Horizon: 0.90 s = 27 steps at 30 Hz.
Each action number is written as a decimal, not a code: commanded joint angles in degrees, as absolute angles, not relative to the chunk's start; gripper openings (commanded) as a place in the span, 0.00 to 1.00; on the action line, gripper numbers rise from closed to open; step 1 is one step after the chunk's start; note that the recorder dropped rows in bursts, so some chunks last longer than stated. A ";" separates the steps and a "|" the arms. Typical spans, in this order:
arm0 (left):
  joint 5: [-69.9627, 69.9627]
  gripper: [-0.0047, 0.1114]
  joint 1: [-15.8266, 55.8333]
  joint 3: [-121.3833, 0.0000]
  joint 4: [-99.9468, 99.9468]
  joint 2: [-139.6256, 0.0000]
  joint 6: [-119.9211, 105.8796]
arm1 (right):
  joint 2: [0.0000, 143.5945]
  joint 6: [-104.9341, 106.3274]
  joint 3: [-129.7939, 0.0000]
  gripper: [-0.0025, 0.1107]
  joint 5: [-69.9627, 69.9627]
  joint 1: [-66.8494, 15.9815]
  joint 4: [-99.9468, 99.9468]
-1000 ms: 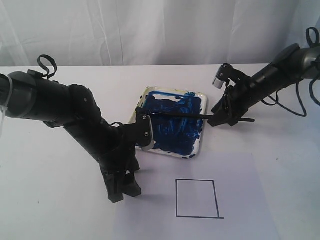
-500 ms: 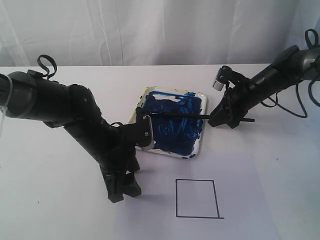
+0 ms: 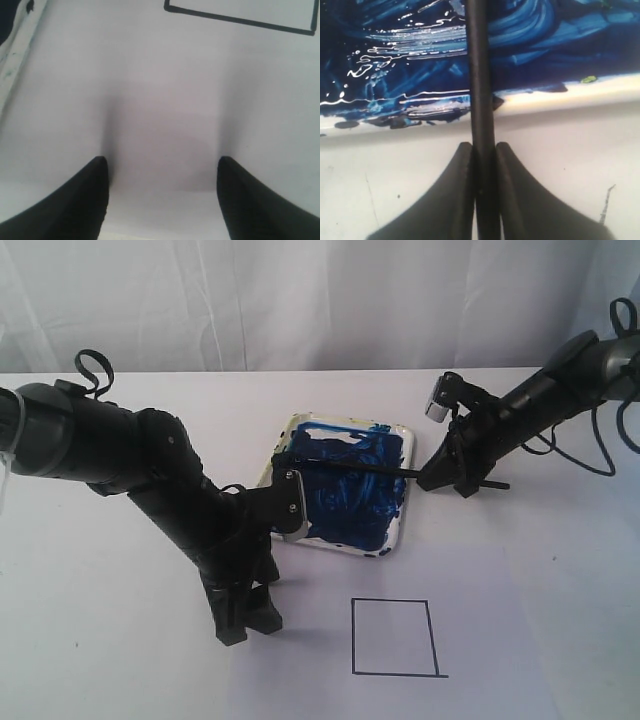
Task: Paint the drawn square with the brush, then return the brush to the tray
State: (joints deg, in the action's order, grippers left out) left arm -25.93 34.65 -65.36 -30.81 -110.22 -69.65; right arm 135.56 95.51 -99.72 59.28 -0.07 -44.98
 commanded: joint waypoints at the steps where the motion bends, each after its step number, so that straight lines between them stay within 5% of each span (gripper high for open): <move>1: -27.57 0.61 34.97 -64.66 -30.38 -112.07 -69.44 | 135.48 96.13 -99.86 0.02 59.69 0.00 -45.64; 27: -27.57 0.61 34.97 -64.66 -30.38 -112.07 -69.44 | 107.82 78.61 -96.17 0.02 69.96 0.00 -26.39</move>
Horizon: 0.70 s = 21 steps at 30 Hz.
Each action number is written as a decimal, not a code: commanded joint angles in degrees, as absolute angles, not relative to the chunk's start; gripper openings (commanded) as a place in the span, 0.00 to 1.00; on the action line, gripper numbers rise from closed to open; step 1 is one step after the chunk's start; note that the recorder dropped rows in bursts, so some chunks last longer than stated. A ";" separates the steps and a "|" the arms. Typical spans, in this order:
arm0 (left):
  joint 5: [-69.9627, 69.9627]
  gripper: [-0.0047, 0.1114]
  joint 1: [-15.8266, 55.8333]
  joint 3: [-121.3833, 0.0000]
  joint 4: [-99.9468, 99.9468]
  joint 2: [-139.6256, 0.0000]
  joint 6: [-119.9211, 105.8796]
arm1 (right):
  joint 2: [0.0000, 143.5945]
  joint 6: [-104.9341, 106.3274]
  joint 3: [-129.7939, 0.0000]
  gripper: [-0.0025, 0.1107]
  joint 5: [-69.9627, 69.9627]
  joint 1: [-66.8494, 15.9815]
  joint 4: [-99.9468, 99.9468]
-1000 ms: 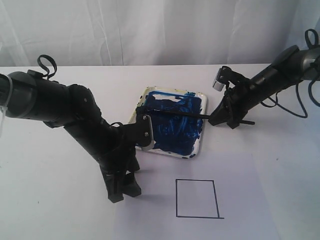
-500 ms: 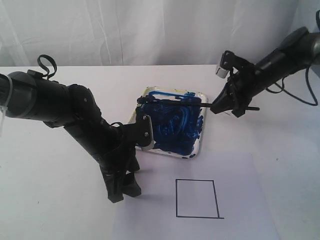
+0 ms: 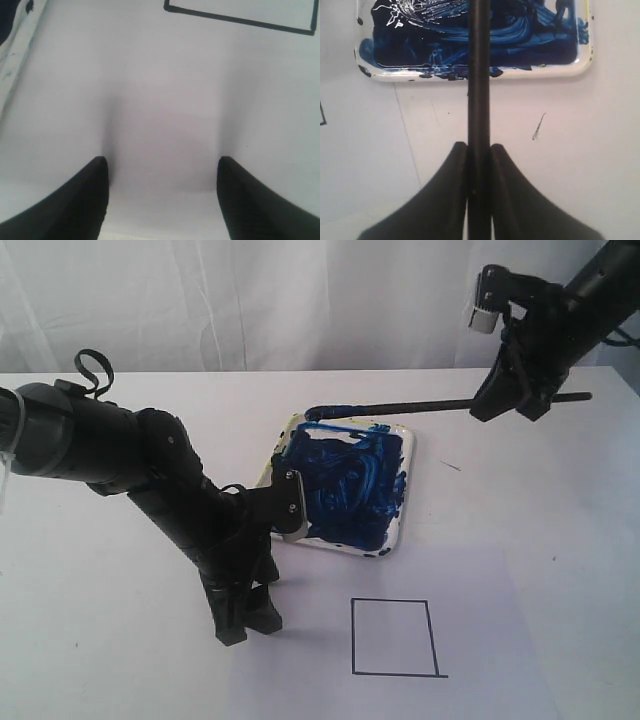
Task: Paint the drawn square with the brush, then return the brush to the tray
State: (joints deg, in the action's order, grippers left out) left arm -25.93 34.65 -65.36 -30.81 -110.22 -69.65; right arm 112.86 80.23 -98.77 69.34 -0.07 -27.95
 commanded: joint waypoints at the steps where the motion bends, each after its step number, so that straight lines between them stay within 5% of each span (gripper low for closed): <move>1: -27.57 0.61 34.97 -64.66 -30.38 -112.07 -69.44 | 106.78 77.87 -95.21 0.02 69.96 0.00 -25.93; 21: -27.92 0.61 34.97 -64.66 -30.38 -112.07 -69.44 | 83.89 68.93 -72.42 0.02 69.96 0.00 -19.01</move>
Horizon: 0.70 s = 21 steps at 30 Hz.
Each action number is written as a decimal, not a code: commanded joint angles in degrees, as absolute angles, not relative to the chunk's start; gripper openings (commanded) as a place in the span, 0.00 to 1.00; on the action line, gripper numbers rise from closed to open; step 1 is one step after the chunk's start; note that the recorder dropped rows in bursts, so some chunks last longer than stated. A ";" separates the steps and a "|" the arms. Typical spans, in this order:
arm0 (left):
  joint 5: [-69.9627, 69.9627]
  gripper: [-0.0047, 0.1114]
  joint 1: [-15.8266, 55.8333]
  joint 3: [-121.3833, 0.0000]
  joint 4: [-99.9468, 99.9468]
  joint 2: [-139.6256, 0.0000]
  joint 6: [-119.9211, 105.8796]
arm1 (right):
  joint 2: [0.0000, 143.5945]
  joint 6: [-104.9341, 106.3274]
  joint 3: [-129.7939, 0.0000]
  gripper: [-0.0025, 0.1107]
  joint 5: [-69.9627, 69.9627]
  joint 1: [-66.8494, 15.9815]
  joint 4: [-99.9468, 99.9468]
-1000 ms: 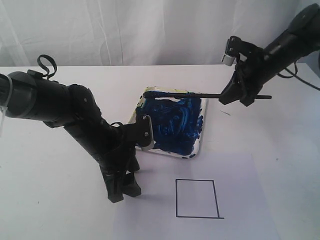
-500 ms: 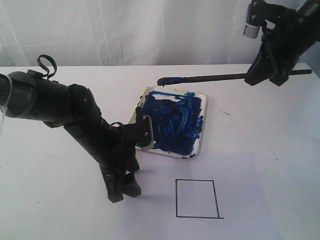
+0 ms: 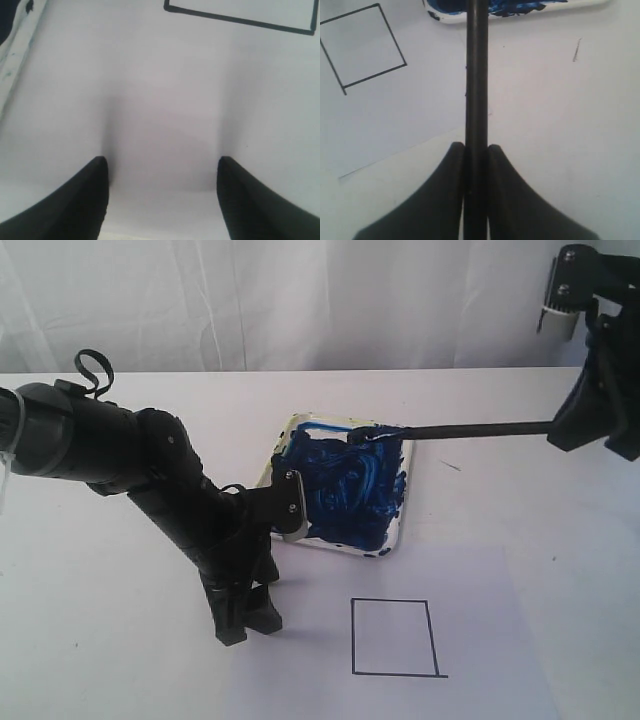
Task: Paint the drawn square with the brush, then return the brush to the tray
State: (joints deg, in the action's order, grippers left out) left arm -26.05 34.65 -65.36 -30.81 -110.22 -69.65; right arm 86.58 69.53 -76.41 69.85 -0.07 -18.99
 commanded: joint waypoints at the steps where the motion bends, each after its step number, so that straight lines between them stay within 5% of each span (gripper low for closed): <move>1: -27.92 0.61 34.97 -64.66 -30.38 -112.07 -69.44 | 83.61 68.93 -71.38 0.02 69.96 0.00 -19.01; 21: -28.66 0.61 34.97 -64.66 -30.38 -112.64 -69.44 | 83.53 72.21 -60.78 0.02 64.14 -7.36 -11.43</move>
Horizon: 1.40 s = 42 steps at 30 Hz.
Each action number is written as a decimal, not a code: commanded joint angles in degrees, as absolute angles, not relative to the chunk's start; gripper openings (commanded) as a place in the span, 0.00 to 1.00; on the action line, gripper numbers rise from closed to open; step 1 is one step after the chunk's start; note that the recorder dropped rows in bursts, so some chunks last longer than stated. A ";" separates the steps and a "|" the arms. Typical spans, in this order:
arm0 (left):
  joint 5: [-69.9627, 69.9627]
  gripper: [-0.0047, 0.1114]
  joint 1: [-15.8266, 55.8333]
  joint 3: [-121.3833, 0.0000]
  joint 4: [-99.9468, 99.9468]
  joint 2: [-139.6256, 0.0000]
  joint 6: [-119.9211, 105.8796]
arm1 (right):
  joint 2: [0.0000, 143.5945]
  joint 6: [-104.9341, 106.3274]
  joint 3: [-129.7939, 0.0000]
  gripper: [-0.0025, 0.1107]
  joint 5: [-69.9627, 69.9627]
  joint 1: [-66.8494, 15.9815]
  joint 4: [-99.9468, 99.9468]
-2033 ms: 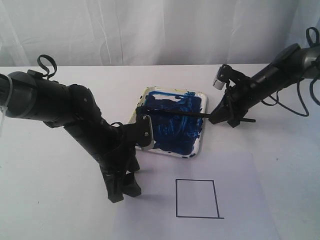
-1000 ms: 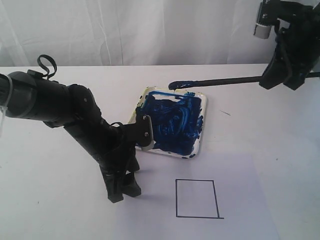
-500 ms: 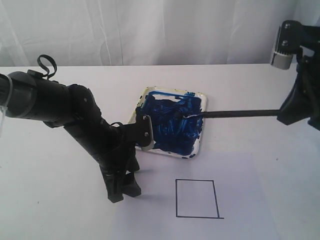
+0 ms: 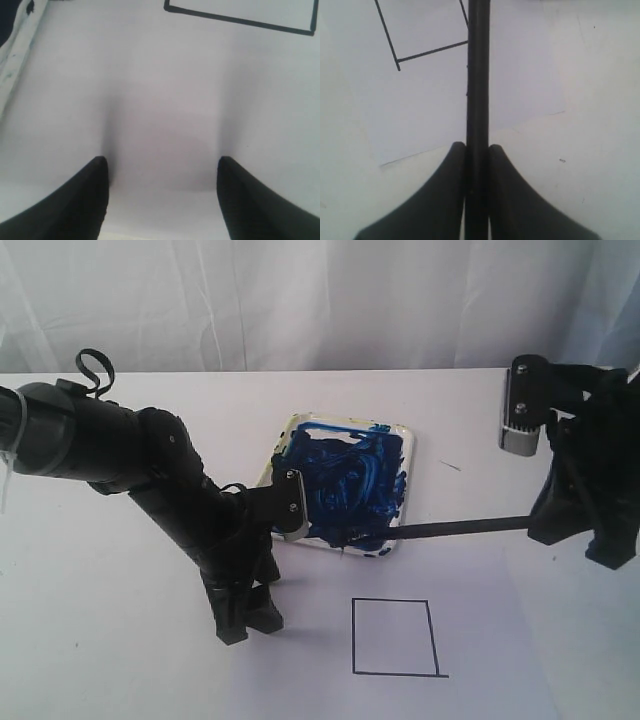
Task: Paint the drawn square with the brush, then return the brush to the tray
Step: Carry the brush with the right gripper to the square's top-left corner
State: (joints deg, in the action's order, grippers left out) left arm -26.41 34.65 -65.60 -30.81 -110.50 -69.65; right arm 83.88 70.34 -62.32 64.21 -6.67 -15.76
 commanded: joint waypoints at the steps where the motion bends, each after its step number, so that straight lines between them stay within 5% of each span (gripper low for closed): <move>1: -28.66 0.61 34.97 -64.66 -30.38 -112.64 -69.44 | 83.53 72.21 -60.40 0.02 64.14 -7.36 -10.27; 42: -28.57 0.61 34.97 -64.66 -30.38 -112.64 -69.44 | 83.61 74.83 -56.46 0.02 62.89 -7.45 -11.40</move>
State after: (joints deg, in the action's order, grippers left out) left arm -26.41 34.65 -65.60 -30.95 -110.50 -69.65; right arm 83.76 74.10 -57.40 63.73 -7.36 -11.58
